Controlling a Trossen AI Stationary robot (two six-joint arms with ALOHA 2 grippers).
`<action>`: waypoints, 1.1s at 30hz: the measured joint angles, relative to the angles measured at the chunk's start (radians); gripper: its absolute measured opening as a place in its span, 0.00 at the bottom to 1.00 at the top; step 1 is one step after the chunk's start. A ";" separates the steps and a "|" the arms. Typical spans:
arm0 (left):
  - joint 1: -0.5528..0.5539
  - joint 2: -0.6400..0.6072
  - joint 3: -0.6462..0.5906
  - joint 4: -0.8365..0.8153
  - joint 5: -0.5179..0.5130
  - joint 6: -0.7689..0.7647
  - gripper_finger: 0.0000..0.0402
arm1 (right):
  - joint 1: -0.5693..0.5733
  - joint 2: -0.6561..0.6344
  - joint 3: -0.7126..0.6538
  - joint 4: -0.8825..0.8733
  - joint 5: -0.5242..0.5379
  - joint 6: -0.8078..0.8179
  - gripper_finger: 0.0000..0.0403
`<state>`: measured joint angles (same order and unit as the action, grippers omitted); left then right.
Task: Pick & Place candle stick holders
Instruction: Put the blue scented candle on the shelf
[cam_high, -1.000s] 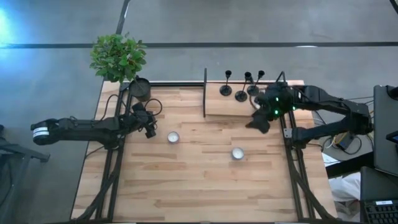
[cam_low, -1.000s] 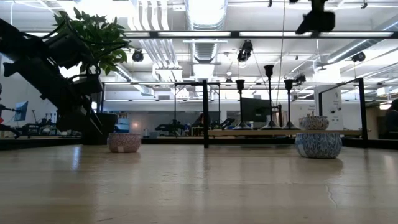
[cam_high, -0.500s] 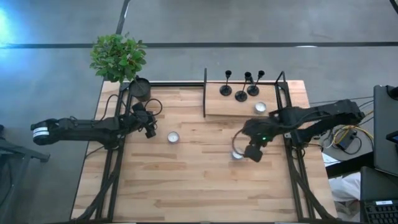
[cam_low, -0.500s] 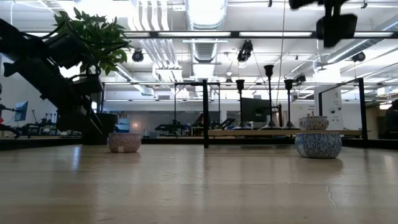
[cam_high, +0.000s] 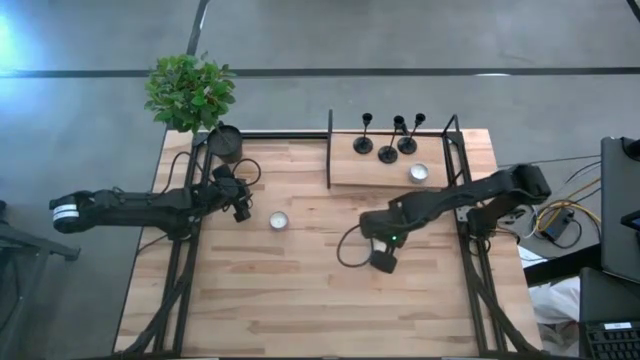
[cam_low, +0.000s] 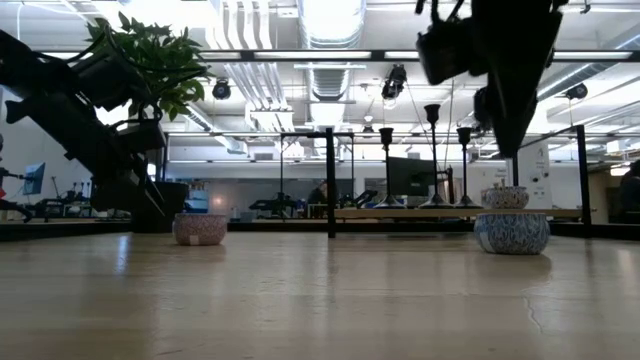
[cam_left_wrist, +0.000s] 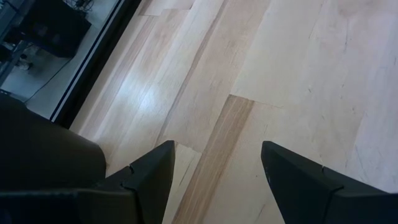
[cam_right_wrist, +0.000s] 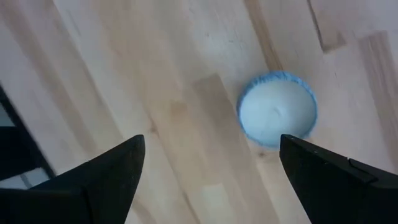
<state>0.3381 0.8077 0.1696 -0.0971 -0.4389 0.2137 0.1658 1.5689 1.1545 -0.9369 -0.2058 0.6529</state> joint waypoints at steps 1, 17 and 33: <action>0.000 0.000 0.000 0.000 0.000 0.000 0.61 | 0.000 0.014 0.000 0.007 0.000 -0.019 0.90; 0.000 0.000 0.000 0.000 0.000 0.000 0.61 | -0.003 0.063 0.001 0.003 0.245 -0.207 0.90; 0.000 0.000 0.000 0.000 0.000 0.000 0.61 | 0.000 0.068 -0.084 0.061 0.194 -0.144 0.90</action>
<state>0.3380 0.8074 0.1696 -0.0969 -0.4389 0.2134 0.1661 1.6367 1.0700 -0.8756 -0.0116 0.5093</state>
